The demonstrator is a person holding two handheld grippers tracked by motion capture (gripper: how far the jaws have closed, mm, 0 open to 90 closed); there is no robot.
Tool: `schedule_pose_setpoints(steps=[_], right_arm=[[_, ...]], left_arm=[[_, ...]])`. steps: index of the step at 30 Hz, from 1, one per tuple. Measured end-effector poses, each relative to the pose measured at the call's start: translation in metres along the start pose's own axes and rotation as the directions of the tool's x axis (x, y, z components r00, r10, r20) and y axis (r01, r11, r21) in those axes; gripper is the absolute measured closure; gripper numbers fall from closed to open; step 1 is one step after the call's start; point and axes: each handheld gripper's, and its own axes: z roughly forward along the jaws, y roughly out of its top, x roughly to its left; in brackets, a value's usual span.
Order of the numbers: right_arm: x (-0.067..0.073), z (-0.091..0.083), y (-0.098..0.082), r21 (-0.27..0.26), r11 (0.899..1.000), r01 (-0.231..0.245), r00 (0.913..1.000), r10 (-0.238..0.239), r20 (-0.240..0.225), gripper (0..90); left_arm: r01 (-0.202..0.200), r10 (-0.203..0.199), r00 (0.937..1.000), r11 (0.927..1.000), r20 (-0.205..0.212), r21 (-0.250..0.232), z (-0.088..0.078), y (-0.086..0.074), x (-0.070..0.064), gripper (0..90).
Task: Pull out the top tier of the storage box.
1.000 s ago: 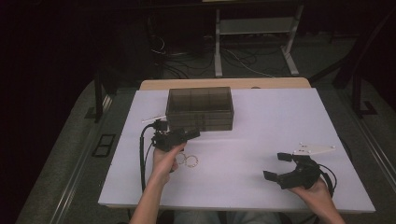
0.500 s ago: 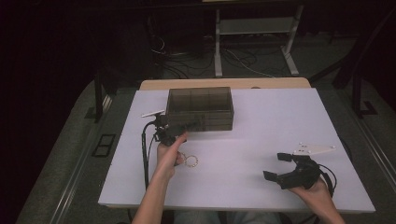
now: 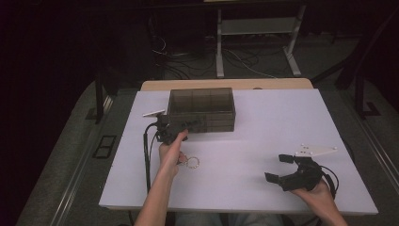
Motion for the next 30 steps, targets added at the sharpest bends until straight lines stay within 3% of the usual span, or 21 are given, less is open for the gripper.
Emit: schedule_pose_setpoints(steps=[7,9,14,30], right_arm=[[0.000,0.000,0.000,0.006,1.000,-0.001,1.0000,0.001,-0.004,0.0],[0.001,0.001,0.000,0.008,1.000,0.001,1.0000,-0.001,-0.004,0.0],[0.000,0.001,0.000,0.009,1.000,0.003,1.0000,-0.003,-0.002,0.0],[0.001,0.001,0.000,0.014,1.000,0.008,1.0000,-0.008,-0.004,0.0]], left_arm=[[0.059,-0.059,0.9983,0.9981,0.002,-0.015,0.005,0.001,0.006,23.9],[0.094,-0.094,0.9956,0.9953,0.003,-0.026,0.007,0.001,0.009,25.3],[0.128,-0.129,0.9917,0.9913,-0.004,-0.030,0.011,0.000,0.012,30.4],[0.197,-0.198,0.9802,0.9785,-0.010,-0.061,0.017,-0.004,0.022,48.5]])
